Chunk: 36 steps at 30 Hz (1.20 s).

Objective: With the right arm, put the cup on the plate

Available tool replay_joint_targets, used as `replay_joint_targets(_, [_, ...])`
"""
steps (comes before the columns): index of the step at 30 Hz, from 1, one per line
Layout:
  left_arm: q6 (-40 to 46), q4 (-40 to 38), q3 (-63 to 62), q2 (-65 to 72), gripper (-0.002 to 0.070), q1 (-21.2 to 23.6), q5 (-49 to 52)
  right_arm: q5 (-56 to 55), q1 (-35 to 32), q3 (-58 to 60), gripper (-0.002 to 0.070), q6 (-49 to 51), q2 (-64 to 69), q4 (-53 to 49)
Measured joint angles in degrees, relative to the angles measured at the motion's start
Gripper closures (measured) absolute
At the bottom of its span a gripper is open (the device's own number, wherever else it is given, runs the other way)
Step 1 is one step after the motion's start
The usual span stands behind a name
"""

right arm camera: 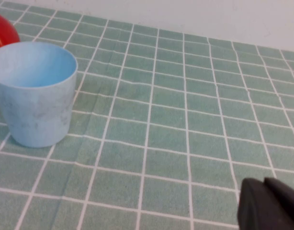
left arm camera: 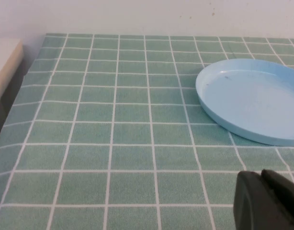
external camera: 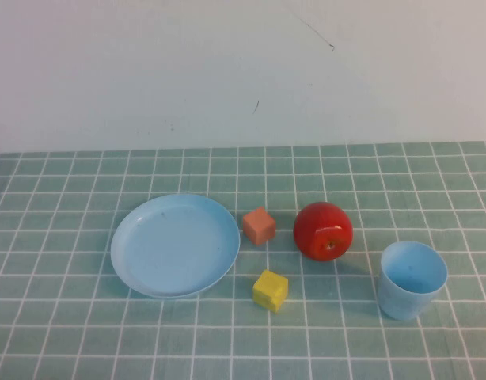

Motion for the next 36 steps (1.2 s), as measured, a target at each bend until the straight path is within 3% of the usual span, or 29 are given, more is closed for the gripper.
replay_joint_targets(36, [-0.1,0.0,0.0,0.0,0.0678,0.0,0.0,0.0,0.0,0.0,0.0678,1.1,0.0,0.0])
